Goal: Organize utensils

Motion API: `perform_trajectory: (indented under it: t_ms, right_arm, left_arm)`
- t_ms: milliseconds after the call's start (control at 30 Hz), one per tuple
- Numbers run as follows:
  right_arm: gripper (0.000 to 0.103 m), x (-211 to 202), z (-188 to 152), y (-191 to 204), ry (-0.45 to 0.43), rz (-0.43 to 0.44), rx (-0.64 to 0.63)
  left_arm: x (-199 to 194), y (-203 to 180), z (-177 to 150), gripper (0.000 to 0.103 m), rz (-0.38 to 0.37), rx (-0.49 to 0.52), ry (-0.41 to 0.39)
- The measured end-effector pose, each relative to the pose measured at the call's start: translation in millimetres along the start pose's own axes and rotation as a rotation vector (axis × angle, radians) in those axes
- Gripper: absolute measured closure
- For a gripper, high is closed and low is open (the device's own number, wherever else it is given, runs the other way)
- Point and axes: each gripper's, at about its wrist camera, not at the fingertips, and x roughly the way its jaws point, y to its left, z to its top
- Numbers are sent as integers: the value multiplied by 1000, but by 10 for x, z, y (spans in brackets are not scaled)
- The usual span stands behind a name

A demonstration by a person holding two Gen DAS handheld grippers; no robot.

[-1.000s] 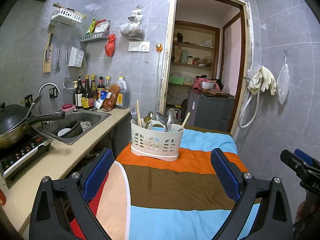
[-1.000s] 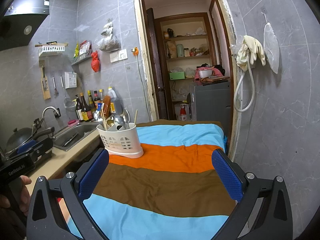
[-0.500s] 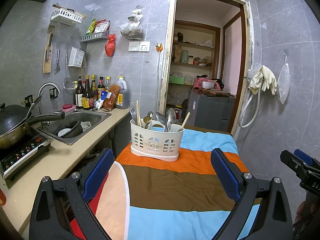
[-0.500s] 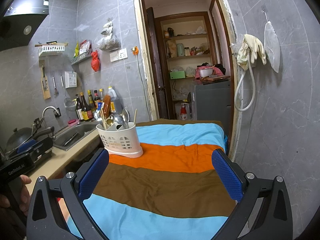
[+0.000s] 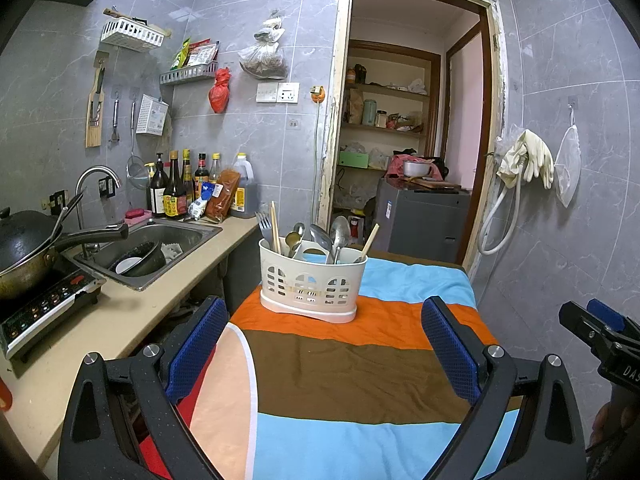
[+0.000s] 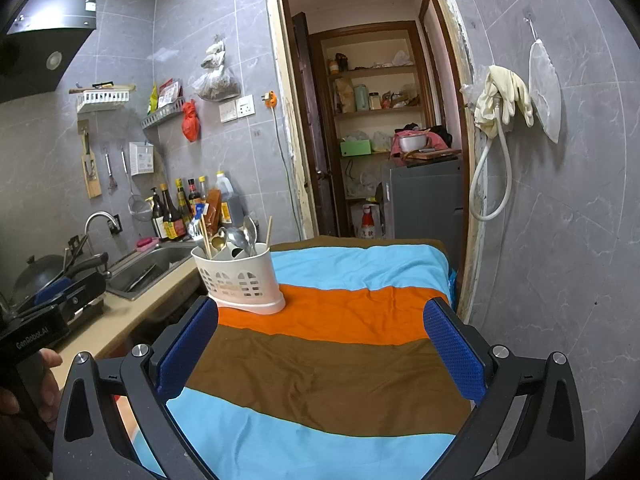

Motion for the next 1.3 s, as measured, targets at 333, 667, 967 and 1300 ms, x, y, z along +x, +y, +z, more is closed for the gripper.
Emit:
perform_trajectory:
  t_ms: [333,667,967,1300]
  right_arm:
    - [0,2,4,8,1,0,0]
    - [0,-3,10,14,1,-1,1]
    - [0,2,11,18,2,0,0]
    - [0,0,18,28,4,0,1]
  left_arm:
    - [1,2,-1,7,1,1,1]
    - [-1,-4,9,7,1,1,3]
    - [9,-39,6,7,16,6,-3]
    - [45,-33,-22,7,24,-10,14]
